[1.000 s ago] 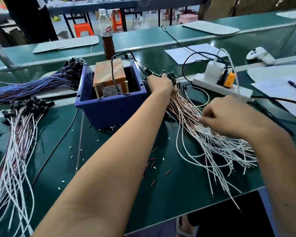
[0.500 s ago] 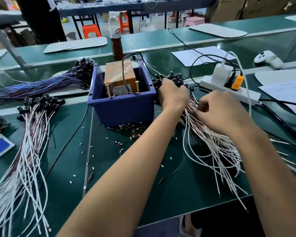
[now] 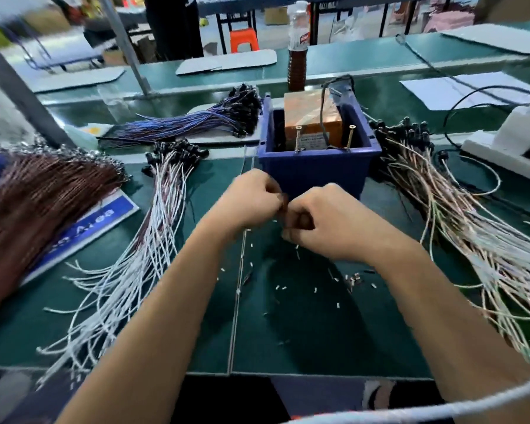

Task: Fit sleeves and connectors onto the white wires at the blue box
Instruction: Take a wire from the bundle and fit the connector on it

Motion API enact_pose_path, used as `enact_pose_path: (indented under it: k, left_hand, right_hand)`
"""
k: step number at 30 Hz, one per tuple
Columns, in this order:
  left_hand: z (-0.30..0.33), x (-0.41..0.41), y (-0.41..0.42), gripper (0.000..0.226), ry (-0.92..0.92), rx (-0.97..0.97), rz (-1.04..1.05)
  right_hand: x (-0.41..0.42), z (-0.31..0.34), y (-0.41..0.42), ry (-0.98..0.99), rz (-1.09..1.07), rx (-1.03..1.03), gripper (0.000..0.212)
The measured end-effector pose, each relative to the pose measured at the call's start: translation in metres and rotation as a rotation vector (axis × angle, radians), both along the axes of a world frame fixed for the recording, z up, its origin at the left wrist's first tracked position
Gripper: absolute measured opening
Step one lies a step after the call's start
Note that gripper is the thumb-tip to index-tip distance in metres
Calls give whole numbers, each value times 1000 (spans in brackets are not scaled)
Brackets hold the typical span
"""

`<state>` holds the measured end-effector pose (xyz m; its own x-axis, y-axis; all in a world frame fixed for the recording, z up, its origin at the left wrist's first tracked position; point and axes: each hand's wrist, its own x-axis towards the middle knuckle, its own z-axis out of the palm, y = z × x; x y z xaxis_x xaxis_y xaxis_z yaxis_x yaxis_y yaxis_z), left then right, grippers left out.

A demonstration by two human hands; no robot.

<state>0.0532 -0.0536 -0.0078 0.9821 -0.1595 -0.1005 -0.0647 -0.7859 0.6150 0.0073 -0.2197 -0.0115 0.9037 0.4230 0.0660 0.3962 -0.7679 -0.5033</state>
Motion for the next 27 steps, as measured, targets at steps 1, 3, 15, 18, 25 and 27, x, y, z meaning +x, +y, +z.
enact_pose_path:
  k: [1,3,15,18,25,27]
  left_hand:
    - [-2,5,16,13,-105,72,136]
    - [-7,18,48,14,-301,239,403]
    - [-30,57,123,24,-404,425,733]
    - [-29,56,124,25,-442,393,735]
    - [10,54,109,12,-523,-168,834]
    - [36,54,101,12,-478,-642,754]
  right_hand:
    - [1,-3,14,-9,23,-21,17]
    - [2,-6,38,-21,68,-35,13]
    - [6,-18,106,-26,184,-3,9]
    - [9,-23,106,-27,164,25,9]
    - [13,-20,91,-83,102,155,12]
    - [12,-14,87,-125,74,243,13]
